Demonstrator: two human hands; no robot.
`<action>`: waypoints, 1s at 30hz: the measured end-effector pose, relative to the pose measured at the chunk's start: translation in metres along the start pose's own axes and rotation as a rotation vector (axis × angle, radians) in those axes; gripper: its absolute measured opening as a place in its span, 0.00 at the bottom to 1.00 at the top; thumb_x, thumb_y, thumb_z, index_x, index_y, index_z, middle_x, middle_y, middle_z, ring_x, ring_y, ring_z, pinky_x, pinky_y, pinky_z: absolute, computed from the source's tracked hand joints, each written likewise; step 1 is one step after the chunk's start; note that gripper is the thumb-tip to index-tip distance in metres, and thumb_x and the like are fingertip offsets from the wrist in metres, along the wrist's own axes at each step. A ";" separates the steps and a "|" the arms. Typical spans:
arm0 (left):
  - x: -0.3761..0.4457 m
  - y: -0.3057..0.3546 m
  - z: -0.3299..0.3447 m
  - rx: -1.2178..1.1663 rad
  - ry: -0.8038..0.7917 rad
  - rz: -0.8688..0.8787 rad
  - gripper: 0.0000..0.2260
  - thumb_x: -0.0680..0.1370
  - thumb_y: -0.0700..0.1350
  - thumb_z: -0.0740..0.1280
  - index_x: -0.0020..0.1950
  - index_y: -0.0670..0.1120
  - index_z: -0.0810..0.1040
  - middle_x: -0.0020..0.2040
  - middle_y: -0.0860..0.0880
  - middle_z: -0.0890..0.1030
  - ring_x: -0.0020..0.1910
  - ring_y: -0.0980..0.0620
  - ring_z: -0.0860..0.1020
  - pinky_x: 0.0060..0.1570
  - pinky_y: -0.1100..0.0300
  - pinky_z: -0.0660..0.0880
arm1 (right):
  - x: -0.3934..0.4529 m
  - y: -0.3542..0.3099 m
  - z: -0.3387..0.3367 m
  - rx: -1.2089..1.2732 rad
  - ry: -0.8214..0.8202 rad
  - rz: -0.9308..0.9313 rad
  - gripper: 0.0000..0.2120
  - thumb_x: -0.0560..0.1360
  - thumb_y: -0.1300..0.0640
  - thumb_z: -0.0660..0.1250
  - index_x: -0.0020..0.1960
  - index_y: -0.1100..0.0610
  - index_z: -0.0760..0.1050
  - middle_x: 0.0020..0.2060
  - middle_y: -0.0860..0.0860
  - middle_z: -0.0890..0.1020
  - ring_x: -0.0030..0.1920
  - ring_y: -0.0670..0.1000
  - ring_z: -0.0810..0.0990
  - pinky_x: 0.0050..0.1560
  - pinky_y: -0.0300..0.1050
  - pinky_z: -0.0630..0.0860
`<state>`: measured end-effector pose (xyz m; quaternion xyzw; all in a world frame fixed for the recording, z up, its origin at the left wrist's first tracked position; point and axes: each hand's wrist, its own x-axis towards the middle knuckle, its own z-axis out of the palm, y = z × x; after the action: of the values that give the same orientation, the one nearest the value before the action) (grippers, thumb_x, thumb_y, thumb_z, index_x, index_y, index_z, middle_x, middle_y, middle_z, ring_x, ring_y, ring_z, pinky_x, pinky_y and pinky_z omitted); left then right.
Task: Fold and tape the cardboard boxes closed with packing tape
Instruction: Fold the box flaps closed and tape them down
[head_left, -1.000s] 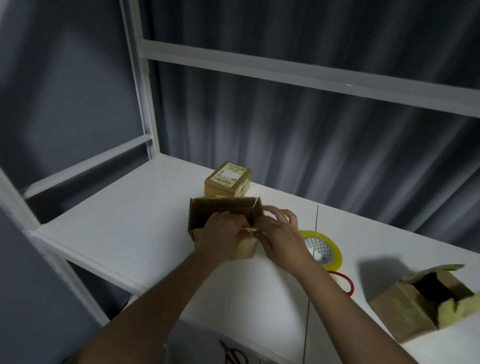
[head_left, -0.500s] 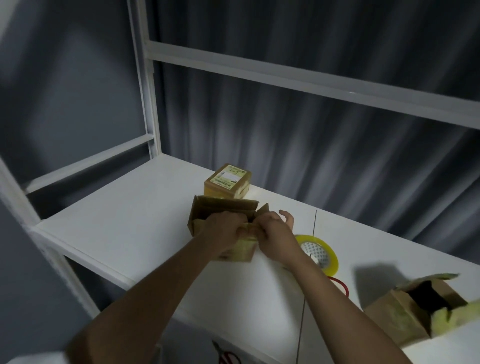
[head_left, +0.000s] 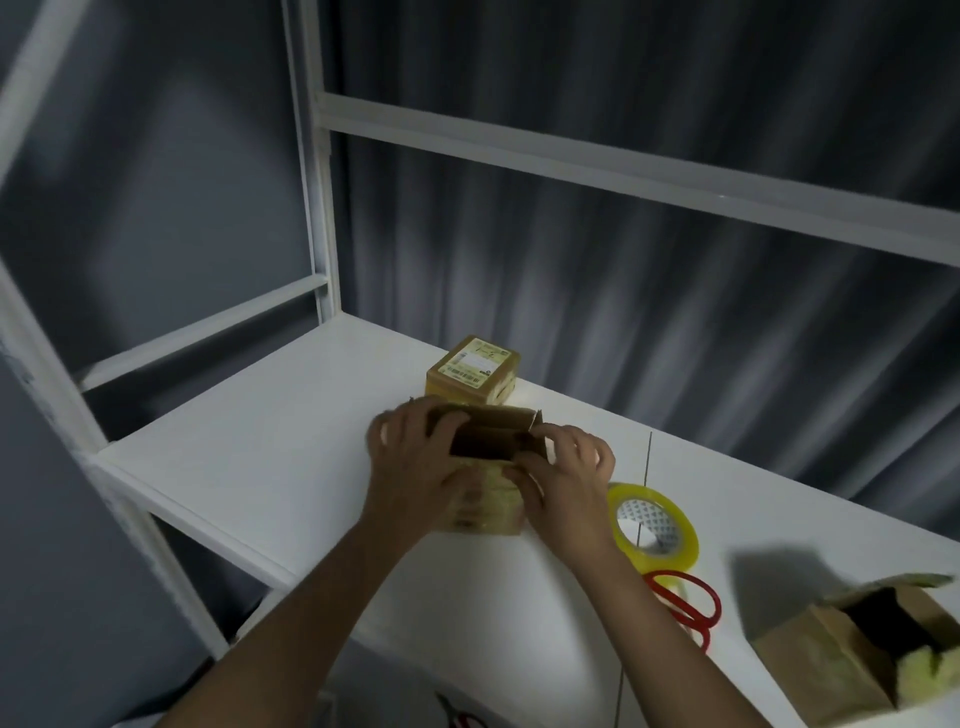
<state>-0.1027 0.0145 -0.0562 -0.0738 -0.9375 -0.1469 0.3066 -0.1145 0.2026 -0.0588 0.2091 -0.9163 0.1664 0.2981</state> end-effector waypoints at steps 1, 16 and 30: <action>-0.006 -0.005 0.000 -0.043 0.036 -0.080 0.22 0.68 0.59 0.69 0.57 0.50 0.74 0.58 0.42 0.77 0.57 0.41 0.74 0.57 0.42 0.70 | -0.004 -0.001 0.001 0.007 0.027 0.050 0.11 0.75 0.49 0.62 0.44 0.50 0.82 0.58 0.54 0.77 0.59 0.57 0.68 0.61 0.52 0.59; -0.034 -0.017 0.003 -0.828 -0.104 -0.269 0.26 0.76 0.58 0.62 0.71 0.48 0.68 0.62 0.58 0.76 0.61 0.60 0.75 0.60 0.61 0.74 | -0.025 -0.012 0.013 0.647 0.031 0.141 0.16 0.76 0.50 0.62 0.60 0.58 0.72 0.65 0.54 0.70 0.66 0.50 0.70 0.66 0.44 0.70; -0.029 -0.035 0.011 -0.600 -0.239 -0.199 0.12 0.75 0.48 0.68 0.42 0.59 0.66 0.48 0.53 0.76 0.48 0.53 0.75 0.42 0.58 0.73 | 0.116 0.037 0.033 0.524 -0.290 0.681 0.20 0.67 0.43 0.75 0.42 0.57 0.72 0.37 0.50 0.74 0.38 0.51 0.74 0.39 0.46 0.72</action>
<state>-0.0933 -0.0162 -0.0902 -0.0857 -0.8844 -0.4359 0.1433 -0.2336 0.1869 -0.0192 -0.0146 -0.8923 0.4501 0.0320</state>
